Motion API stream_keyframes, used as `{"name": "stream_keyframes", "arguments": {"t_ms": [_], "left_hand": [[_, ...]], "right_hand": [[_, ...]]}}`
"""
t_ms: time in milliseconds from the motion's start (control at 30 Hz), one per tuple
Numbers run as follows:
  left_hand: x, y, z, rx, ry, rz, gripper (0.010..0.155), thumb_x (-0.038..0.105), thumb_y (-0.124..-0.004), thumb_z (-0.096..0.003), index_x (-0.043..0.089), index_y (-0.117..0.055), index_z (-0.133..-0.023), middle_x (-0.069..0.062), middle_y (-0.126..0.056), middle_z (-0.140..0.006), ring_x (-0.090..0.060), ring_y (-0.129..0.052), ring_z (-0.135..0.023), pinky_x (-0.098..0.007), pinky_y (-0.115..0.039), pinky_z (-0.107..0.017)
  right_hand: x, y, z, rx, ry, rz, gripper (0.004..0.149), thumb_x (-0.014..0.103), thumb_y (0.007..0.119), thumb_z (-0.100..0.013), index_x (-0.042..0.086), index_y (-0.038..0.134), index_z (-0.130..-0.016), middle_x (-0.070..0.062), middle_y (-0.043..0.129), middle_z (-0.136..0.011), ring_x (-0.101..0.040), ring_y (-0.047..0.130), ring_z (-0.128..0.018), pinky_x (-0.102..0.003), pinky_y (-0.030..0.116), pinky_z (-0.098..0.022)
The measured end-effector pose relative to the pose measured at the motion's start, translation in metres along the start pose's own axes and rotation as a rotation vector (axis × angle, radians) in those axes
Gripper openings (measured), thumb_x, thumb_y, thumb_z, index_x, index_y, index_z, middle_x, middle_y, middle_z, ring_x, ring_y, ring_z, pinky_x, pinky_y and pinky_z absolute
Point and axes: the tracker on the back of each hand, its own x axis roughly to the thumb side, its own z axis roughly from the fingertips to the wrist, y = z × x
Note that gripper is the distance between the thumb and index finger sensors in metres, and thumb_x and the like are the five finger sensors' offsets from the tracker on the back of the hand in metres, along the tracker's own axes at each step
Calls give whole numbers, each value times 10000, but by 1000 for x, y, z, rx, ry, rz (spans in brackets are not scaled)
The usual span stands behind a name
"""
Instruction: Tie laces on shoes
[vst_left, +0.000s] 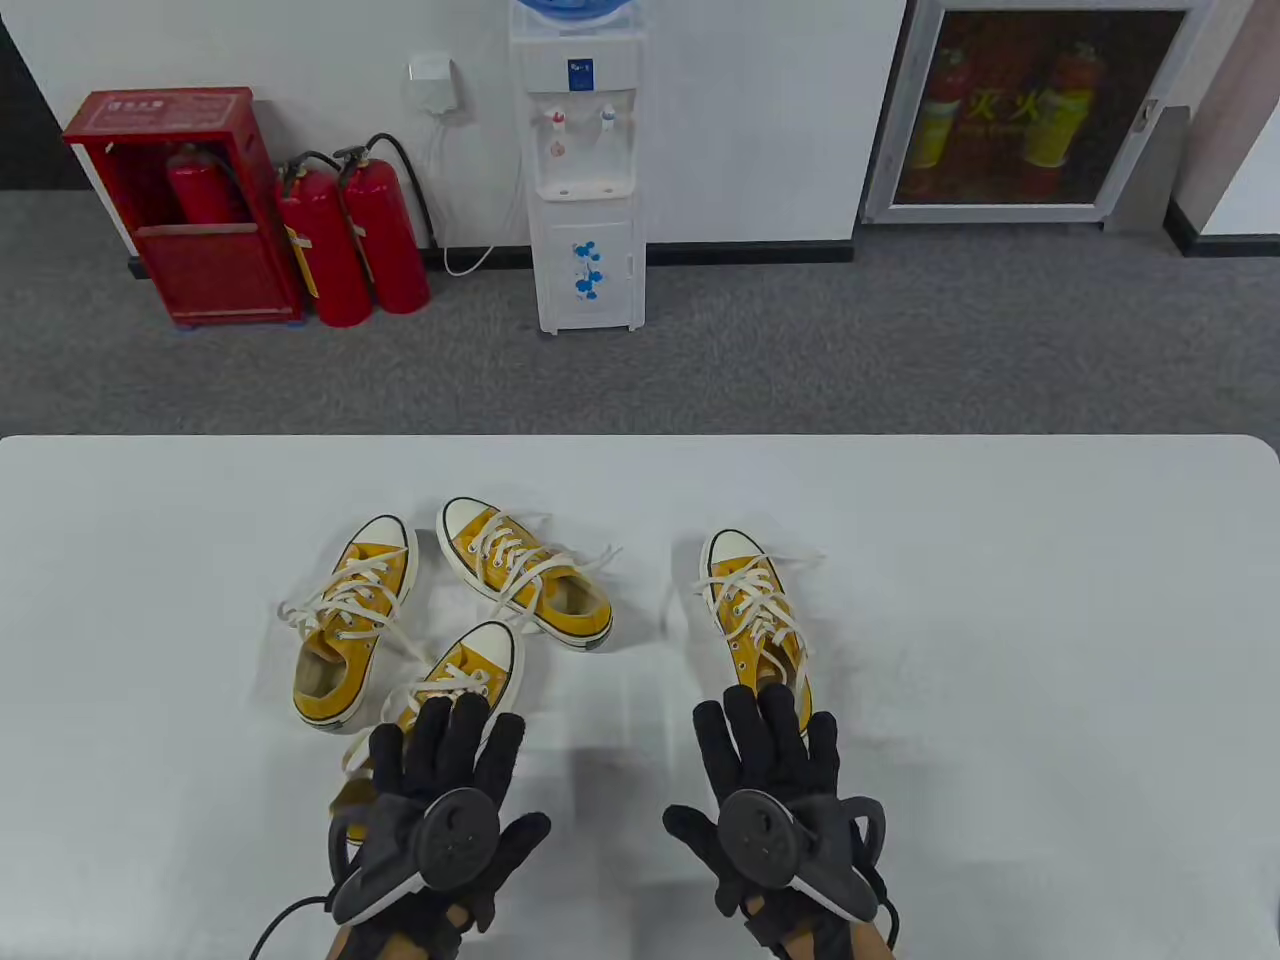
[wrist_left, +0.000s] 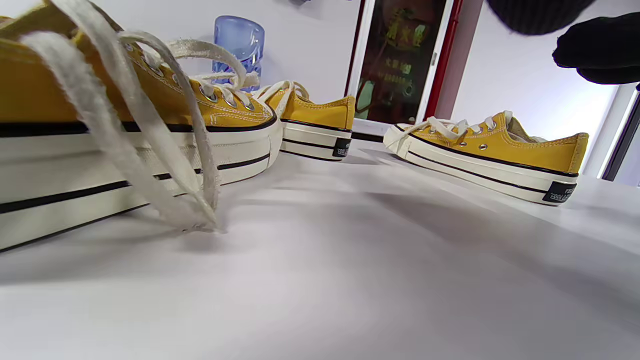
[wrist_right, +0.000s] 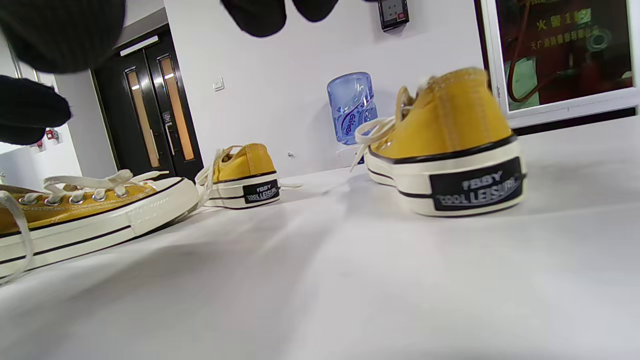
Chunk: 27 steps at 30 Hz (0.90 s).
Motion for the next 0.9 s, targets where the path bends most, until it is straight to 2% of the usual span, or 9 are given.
{"name": "stream_keyframes", "arguments": {"t_ms": [600, 800, 900], "left_hand": [[-4, 2, -1, 11, 3, 30, 888, 687, -622, -457, 286, -244, -1154, -125, -105, -1234, -505, -158, -1142, -802, -81, -675], [-14, 12, 0, 42, 23, 77, 856, 676, -642, -460, 295, -320, -1155, -133, -220, -1247, -503, -240, -1152, -801, -149, -704], [-24, 17, 1, 52, 46, 105, 834, 677, -648, -461, 321, -350, -1154, -91, -244, -1260, -490, -302, -1157, -791, -220, -730]], "right_hand": [[-2, 0, -1, 0, 6, -14, 928, 690, 681, -377, 250, 360, -1128, -40, 183, -1181, -429, 194, -1118, -735, 143, -715], [-3, -2, -1, -10, 10, -20, 926, 688, 684, -376, 252, 364, -1127, -38, 183, -1182, -428, 195, -1119, -734, 142, -717], [-4, -2, -1, -13, 11, -25, 925, 687, 685, -376, 250, 367, -1127, -39, 186, -1182, -427, 196, -1119, -734, 142, -717]]}}
